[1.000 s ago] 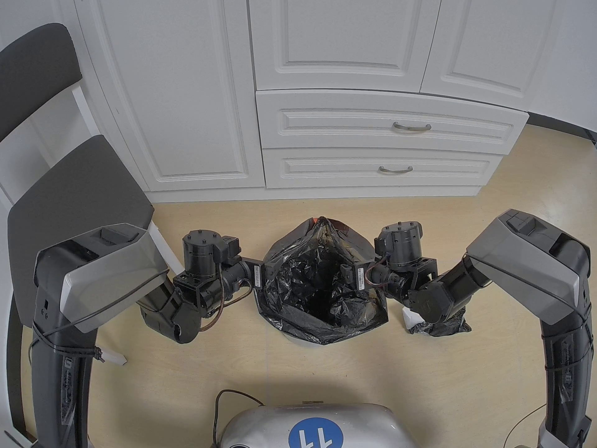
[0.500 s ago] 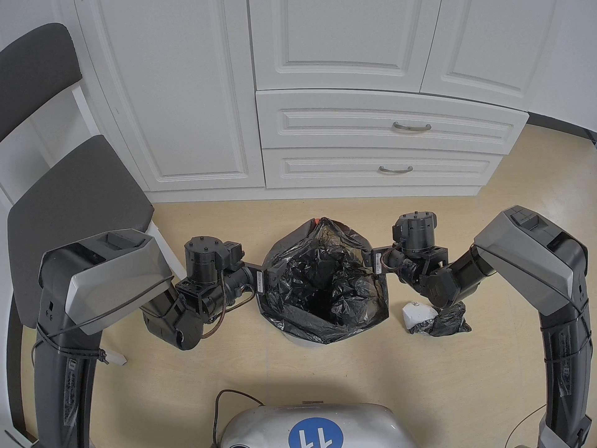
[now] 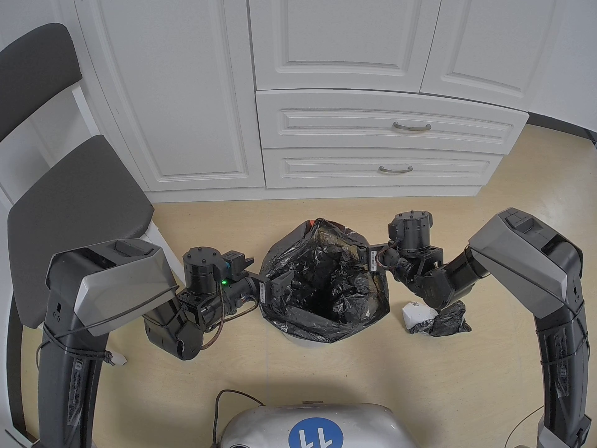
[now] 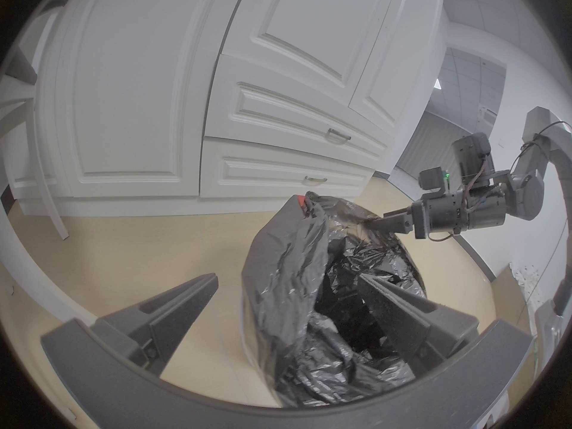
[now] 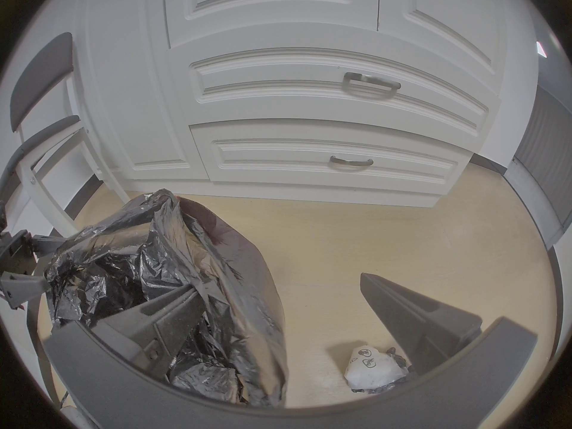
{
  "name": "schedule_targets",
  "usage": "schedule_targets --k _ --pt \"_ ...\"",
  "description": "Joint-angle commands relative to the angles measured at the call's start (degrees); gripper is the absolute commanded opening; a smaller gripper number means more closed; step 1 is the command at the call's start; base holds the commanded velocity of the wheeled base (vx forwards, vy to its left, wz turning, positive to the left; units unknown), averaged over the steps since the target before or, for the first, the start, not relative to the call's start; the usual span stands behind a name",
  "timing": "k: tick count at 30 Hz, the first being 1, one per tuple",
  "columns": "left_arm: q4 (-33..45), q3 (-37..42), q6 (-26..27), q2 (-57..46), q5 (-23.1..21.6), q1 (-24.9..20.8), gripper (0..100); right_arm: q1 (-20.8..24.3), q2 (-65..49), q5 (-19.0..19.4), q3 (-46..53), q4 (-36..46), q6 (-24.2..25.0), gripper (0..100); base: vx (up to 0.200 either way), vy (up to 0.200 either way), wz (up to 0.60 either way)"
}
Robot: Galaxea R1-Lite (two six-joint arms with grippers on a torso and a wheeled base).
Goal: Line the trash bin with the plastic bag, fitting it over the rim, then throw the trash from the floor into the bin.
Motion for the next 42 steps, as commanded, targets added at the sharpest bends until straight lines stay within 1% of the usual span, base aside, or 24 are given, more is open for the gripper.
schedule_targets --k 1,7,11,14,17,20,23,26,30,37,42 --pt "0.8 -1.2 0.0 1.7 0.0 0.9 100 0.0 0.6 0.0 -0.4 -0.1 0.1 100 0.000 0.000 0.00" --pt "2.1 -5.0 -0.6 3.4 0.3 2.6 100 -0.3 0.6 -0.1 -1.0 -0.2 0.1 100 0.000 0.000 0.00" --pt "2.2 -7.4 -0.6 5.0 2.3 3.2 100 -0.6 1.8 -0.3 -2.3 -1.3 0.1 100 0.000 0.000 0.00" --pt "2.2 -8.5 -0.6 6.3 2.7 3.2 100 -1.0 3.0 -0.3 -4.0 -1.3 0.3 100 0.000 0.000 0.00" --pt "2.2 -9.9 -0.7 7.0 2.9 3.4 100 -1.2 3.7 -0.3 -5.0 -1.4 1.1 100 0.000 0.000 0.00" --pt "2.9 -11.7 -0.7 7.6 4.3 4.2 100 -1.2 4.5 -0.3 -6.4 -1.4 1.6 100 0.000 0.000 0.00" --pt "3.3 -13.4 -2.7 7.9 5.0 4.7 100 -1.1 6.0 -0.3 -8.4 -1.5 3.0 100 0.000 0.000 0.00" --pt "3.3 -13.7 -3.8 7.8 5.1 4.8 100 -1.1 7.1 -0.3 -9.8 -1.8 3.5 100 0.000 0.000 0.00" --pt "3.2 -13.9 -4.0 7.8 5.1 5.0 100 -1.2 8.6 -0.3 -11.9 -1.8 5.0 100 0.000 0.000 0.00" --pt "3.4 -15.0 -4.0 8.7 5.1 5.7 100 -1.9 11.5 -0.3 -15.1 -1.6 5.1 100 0.000 0.000 0.00" --pt "4.4 -17.3 -4.1 10.8 5.3 6.6 100 -2.4 13.2 -0.3 -17.1 -1.4 5.1 100 0.000 0.000 0.00"
